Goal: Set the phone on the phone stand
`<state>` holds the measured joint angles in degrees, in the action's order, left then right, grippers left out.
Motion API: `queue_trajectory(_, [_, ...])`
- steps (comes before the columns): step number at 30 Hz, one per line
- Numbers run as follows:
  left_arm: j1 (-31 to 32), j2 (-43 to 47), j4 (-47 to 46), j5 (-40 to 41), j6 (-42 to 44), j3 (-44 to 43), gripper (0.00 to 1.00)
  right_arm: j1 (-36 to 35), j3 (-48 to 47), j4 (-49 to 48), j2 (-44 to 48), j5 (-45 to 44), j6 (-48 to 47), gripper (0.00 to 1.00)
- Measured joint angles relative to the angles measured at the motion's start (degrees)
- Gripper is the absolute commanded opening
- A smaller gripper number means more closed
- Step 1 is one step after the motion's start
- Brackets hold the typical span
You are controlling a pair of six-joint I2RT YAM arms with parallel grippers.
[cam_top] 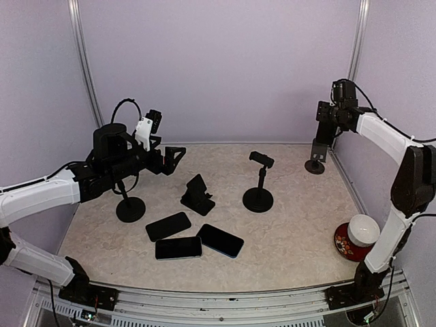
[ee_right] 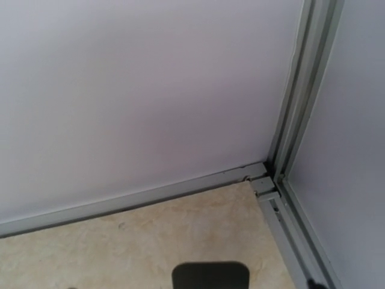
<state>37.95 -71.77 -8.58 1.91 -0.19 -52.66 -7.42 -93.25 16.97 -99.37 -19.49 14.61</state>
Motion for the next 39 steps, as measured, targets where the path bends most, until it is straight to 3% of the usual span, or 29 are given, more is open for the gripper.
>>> queue_trajectory(15, [-0.55, 0.37, 0.0, 0.0, -0.02, 0.0, 0.99, 2.25, -9.07, 1.36, -10.93, 1.11, -0.22, 0.41])
queue_trajectory(39, [-1.95, 0.35, 0.0, -0.59, -0.85, 0.0, 0.99, 4.63, -10.23, 1.11, -19.67, 3.45, 0.0, 0.42])
